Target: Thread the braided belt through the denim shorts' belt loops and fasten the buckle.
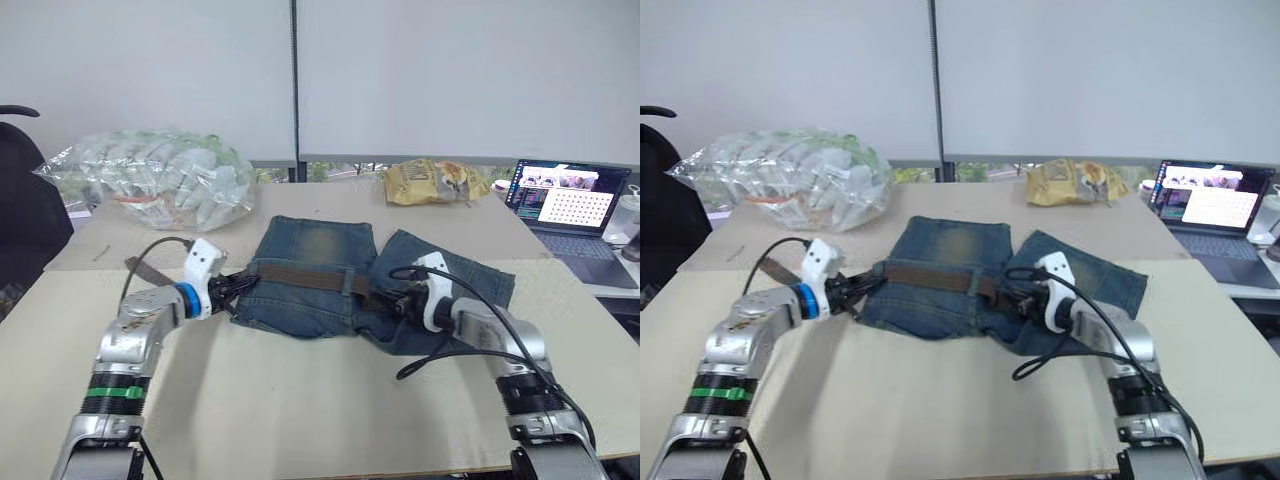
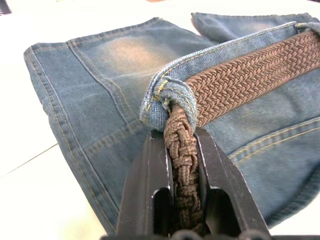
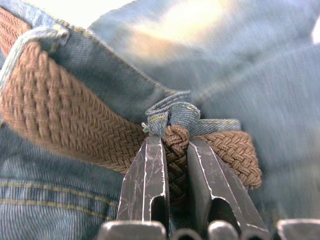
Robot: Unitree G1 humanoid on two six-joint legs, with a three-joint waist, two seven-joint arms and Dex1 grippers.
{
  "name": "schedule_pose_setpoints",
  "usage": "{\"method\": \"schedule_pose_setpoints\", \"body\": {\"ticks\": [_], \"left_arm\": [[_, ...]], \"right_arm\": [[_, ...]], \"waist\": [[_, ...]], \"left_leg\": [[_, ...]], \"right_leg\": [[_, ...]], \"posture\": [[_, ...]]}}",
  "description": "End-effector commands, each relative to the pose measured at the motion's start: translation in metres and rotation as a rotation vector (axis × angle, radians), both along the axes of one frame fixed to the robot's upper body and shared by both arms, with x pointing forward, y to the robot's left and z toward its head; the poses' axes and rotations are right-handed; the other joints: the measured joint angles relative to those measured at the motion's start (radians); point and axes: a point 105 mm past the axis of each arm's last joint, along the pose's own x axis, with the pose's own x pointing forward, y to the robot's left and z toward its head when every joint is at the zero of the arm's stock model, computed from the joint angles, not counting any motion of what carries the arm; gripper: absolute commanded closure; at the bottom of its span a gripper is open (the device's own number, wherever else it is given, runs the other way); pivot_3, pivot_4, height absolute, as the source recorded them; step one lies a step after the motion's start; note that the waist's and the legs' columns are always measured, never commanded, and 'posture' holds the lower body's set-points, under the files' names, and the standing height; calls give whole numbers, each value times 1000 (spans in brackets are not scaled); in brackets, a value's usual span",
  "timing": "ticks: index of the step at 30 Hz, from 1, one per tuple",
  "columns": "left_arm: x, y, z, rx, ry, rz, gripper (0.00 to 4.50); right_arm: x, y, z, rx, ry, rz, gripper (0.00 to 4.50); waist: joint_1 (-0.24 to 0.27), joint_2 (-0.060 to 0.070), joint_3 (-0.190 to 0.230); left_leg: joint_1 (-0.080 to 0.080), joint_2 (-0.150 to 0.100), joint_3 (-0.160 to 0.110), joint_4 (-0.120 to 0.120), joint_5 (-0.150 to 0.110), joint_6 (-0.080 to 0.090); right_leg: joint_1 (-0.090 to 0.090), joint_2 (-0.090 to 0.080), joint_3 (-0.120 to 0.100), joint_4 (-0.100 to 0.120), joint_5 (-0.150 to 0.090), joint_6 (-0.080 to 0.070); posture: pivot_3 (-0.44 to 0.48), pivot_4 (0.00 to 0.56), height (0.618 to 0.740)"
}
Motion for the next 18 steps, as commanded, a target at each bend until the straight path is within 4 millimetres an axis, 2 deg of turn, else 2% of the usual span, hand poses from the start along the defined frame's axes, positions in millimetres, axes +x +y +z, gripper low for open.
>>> {"method": "schedule_pose_setpoints", "body": {"ticks": [1,4,9,11,15,18], "left_arm": [[-11,-14,36,-52,-224,-65,4470],[-23,-22,29,36,-346,-136,4470],[-33,-14,-4,304,-478,-211,4470],[-35,-10,-9,324,-503,-230,4470],[-50,5,-32,326,-402,-320,4470],[-58,15,-39,342,-357,-368,4470]], "right_arm": [[-2,-11,42,-5,-271,30,4339],[-18,-36,60,-58,-472,62,4339],[-40,-75,65,-226,-656,47,4339],[-54,-81,61,-303,-724,81,4339],[-96,-88,35,-499,-842,240,4339],[-120,-91,22,-556,-874,317,4339]], "waist": [[12,0,0],[25,0,0],[40,0,0],[40,0,0],[41,0,0],[42,0,0]], "left_leg": [[0,0,0,0,0,0],[-1,-1,0,0,0,0],[1,0,1,-1,0,0],[2,0,1,-1,0,0],[2,0,2,-1,0,0],[2,0,2,-1,0,0]], "right_leg": [[0,0,0,-1,0,0],[0,-1,0,-1,0,0],[1,-1,0,-2,0,-1],[1,-1,0,-2,0,-1],[2,0,0,-1,-1,-1],[2,-1,0,-1,-1,0]], "posture": [[0,150,740],[0,150,740],[0,150,740],[0,150,740],[0,150,740],[0,150,740]]}}
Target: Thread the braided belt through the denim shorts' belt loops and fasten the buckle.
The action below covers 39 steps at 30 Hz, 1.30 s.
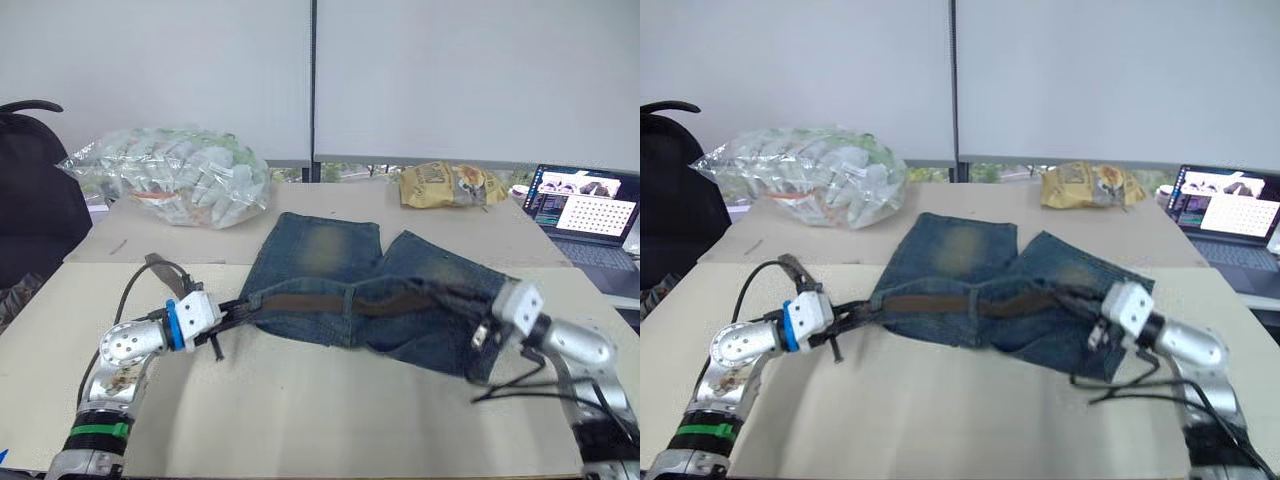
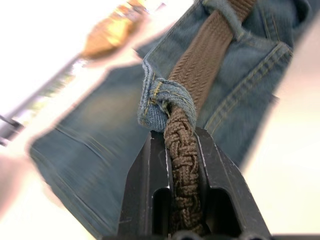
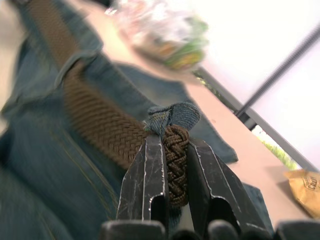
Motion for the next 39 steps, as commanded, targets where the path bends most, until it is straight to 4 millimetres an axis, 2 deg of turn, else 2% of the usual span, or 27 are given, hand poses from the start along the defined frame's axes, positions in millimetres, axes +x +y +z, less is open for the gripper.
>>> {"method": "schedule_pose_setpoints", "body": {"ticks": [1,5,6,8,9,13,16,19,22,25,29,31,34,37,39], "left_arm": [[-9,15,2,22,23,-38,4470],[-24,22,-11,41,149,-85,4470],[-26,22,-14,42,171,-93,4470],[-32,23,-21,57,216,-108,4470],[-33,24,-23,61,230,-111,3436],[-41,29,-29,73,314,-128,2168],[-55,36,-33,79,452,-162,1108],[-67,43,-29,73,568,-191,58],[-78,46,-17,53,671,-220,24],[-82,41,2,16,729,-252,24],[-72,27,30,-72,693,-282,24],[-67,18,41,-104,666,-296,24],[-64,6,51,-114,622,-317,24],[-64,-2,57,-124,602,-334,24],[-65,-6,58,-120,595,-343,0]], "right_arm": [[-31,-4,11,-103,-150,85,4339],[-63,-1,-8,-193,-135,177,4339],[-66,-1,-10,-202,-134,185,3310],[-74,-3,-16,-224,-124,199,2709],[-78,-5,-19,-232,-116,204,2324],[-92,-12,-27,-234,-58,219,992],[-98,-22,-29,-206,35,198,2],[-94,-25,-23,-108,167,139,0],[-90,-19,-15,-9,367,108,0],[-93,-8,-10,11,562,118,0],[-89,8,-5,84,712,104,0],[-84,11,-16,1,723,63,0],[-64,14,-26,32,803,-71,0],[-67,14,-48,-68,934,-119,0],[-69,15,-61,-139,979,-123,516]], "waist": [[0,0,0],[-2,0,0],[-3,0,0],[-5,0,0],[-5,0,0],[0,0,0],[-1,0,0],[-2,0,0],[-2,0,1],[1,0,1],[8,0,1],[9,-1,1],[5,-1,1],[3,-2,1],[3,-2,1]], "left_leg": [[0,0,0,0,0,0],[4,0,0,1,0,0],[7,0,1,1,0,0],[14,0,1,0,-1,0],[17,0,1,0,-1,1],[17,1,1,0,-1,1],[17,1,1,0,-1,1],[17,1,1,0,-1,1],[18,1,1,0,-1,1],[17,2,1,0,-1,1],[16,1,1,0,-1,1],[16,1,1,0,-1,1],[15,1,1,0,-1,1],[15,1,1,0,-1,1],[15,1,1,-1,-1,1]], "right_leg": [[0,0,0,0,0,0],[4,0,0,1,-2,1],[7,0,0,1,-4,4],[14,0,0,0,-10,7],[16,0,0,0,-11,7],[17,0,0,1,-11,7],[17,0,0,0,-11,6],[16,0,0,1,-12,5],[16,0,1,2,-15,0],[15,0,1,3,-16,-1],[15,-1,0,1,-16,0],[15,-1,-1,0,-17,0],[14,-1,-1,0,-16,1],[14,-1,0,0,-15,3],[13,0,-1,1,-14,4]], "posture": [[0,150,740],[0,150,740],[0,150,740],[0,150,740],[0,150,740],[0,150,740],[0,150,740],[0,150,740],[0,150,740],[0,150,740],[0,150,740],[0,150,740],[0,150,740],[0,150,740],[0,150,740]]}}
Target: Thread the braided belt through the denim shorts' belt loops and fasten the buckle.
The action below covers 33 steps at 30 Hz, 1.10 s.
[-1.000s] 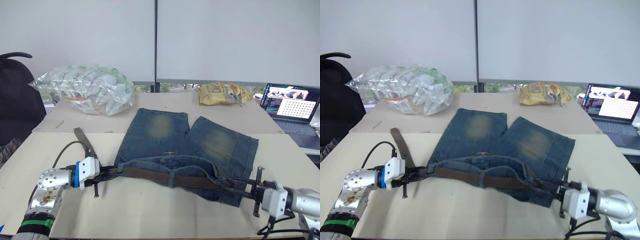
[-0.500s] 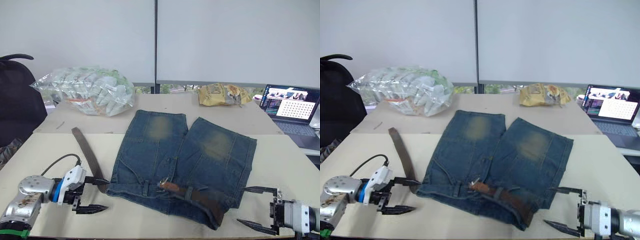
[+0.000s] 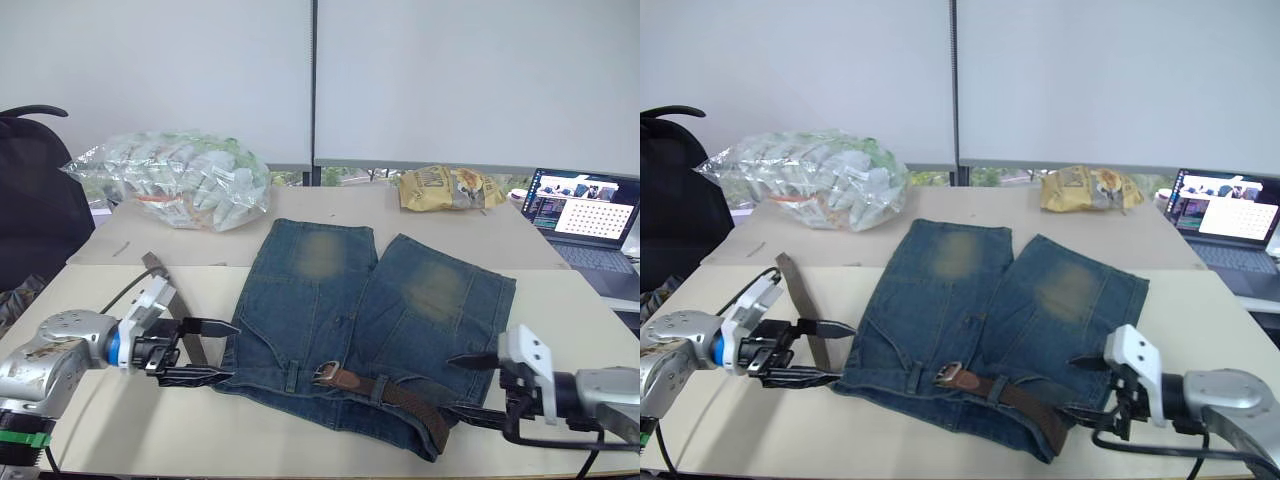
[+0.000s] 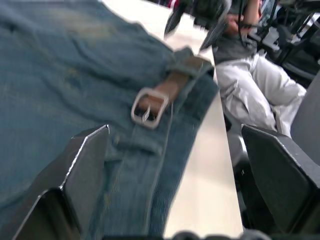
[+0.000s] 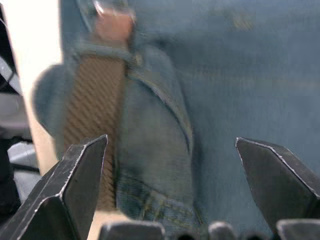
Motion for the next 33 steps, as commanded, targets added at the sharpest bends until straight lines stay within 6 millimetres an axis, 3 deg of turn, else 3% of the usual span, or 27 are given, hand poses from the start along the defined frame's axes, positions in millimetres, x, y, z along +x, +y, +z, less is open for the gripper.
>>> {"method": "schedule_pose_setpoints", "body": {"ticks": [1,6,11,12,18,21,24,28,33], "left_arm": [[-2,-6,13,-13,-49,-17,0],[-8,-6,16,14,-54,-19,0],[-3,-5,17,11,-103,27,0],[0,-6,18,3,-118,40,0],[12,-11,22,-19,-177,74,0],[23,-13,24,-29,-212,99,0],[31,-13,24,-28,-238,117,0],[39,-12,28,-32,-267,154,0],[55,-2,32,-18,-298,280,0]], "right_arm": [[-2,2,-18,-97,94,9,815],[21,11,-21,-96,87,-53,2569],[58,9,-20,-169,-37,-118,4321],[69,9,-19,-181,-70,-139,4463],[134,7,-5,-274,-285,-259,4463],[172,3,13,-304,-402,-354,4463],[197,-1,28,-321,-480,-415,4463],[204,-1,31,-292,-469,-426,4463],[192,-13,20,-287,-405,-420,4463]], "waist": [[-1,0,0],[-5,-1,1],[-5,-3,1],[-5,-4,1],[-14,-8,1],[-18,-8,2],[-23,-8,3],[-24,-8,3],[-24,-8,3]], "left_leg": [[0,0,0,0,0,0],[1,0,1,0,0,0],[0,0,1,0,0,0],[1,1,1,0,0,0],[2,1,1,1,0,0],[1,1,1,1,0,0],[0,0,1,1,0,0],[-3,0,-1,-1,0,0],[-5,-1,-2,-1,0,1]], "right_leg": [[0,0,0,0,0,0],[0,0,0,0,0,-1],[0,0,0,0,0,0],[0,0,0,0,0,0],[0,0,0,0,3,1],[1,0,0,0,3,1],[-1,0,0,0,4,1],[-2,0,-1,-1,7,-5],[-3,-1,-1,-1,7,-5]], "posture": [[0,150,740],[0,150,740],[0,150,740],[0,150,740],[0,150,740],[0,150,740],[0,150,740],[0,150,740],[0,150,740]]}}
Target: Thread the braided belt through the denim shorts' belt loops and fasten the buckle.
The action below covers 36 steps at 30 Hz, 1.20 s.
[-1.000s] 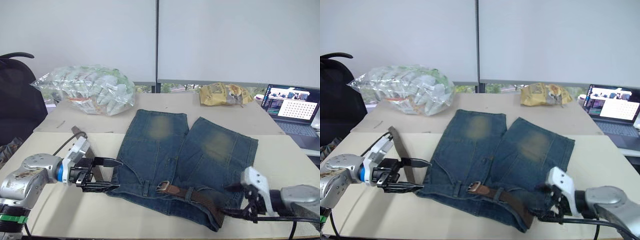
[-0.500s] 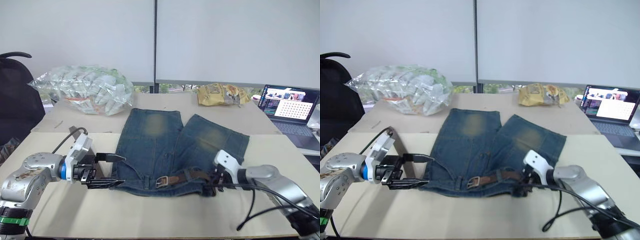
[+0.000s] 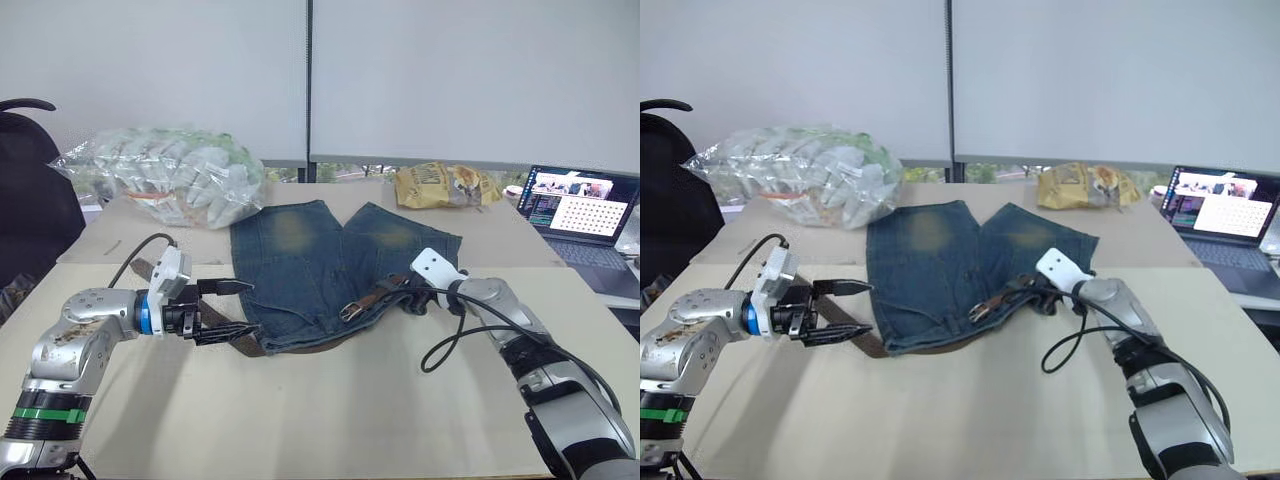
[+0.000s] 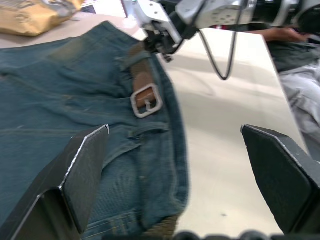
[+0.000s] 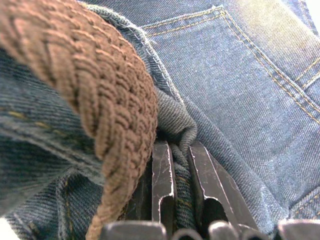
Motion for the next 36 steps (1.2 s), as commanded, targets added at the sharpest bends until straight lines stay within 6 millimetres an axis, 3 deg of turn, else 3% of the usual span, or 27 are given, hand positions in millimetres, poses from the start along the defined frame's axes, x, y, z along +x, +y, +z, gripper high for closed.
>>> {"method": "schedule_pose_setpoints", "body": {"ticks": [1,11,13,17,20,23,26,30,33,36], "left_arm": [[12,10,12,16,-79,103,0],[13,12,8,29,-93,117,0],[14,14,9,26,-94,124,0],[16,23,8,15,-97,175,0],[19,29,8,-4,-97,228,0],[33,45,5,-56,-81,406,0],[47,62,1,-94,-87,597,0],[64,85,-2,-147,-80,837,0],[76,107,-10,-178,-58,1066,0],[88,122,-20,-186,-24,1228,0]], "right_arm": [[-8,-20,2,10,0,-35,4463],[-34,-32,8,-29,23,10,4463],[-41,-32,16,-13,38,41,3591],[-77,-28,35,73,167,174,2254],[-90,-33,41,55,190,202,1185],[-115,-31,53,136,255,301,193],[-142,-22,62,208,326,425,89],[-143,-8,80,309,228,474,89],[-147,18,94,454,142,564,89],[-150,34,94,497,129,599,89]], "waist": [[3,0,0],[6,1,0],[7,1,1],[11,4,2],[7,4,3],[4,4,3],[5,4,3],[2,3,4],[3,1,4],[9,1,4]], "left_leg": [[0,0,0,0,0,0],[1,0,0,0,0,0],[1,0,0,0,0,0],[1,0,0,0,0,0],[2,0,0,0,0,0],[2,0,0,0,0,0],[2,0,0,0,0,0],[3,0,0,1,0,0],[3,0,0,1,0,0],[2,0,-1,1,0,0]], "right_leg": [[0,0,0,0,0,0],[1,0,0,1,-3,4],[1,0,0,0,-3,5],[1,0,0,0,-4,6],[1,0,0,1,-5,7],[1,0,0,1,-5,8],[2,0,0,1,-5,8],[2,0,0,1,-5,9],[3,0,0,1,-5,9],[3,0,0,1,-4,9]], "posture": [[0,150,740],[0,150,740],[0,150,740],[0,150,740],[0,150,740],[0,150,740],[0,150,740],[0,150,740],[0,150,740],[0,150,740]]}}
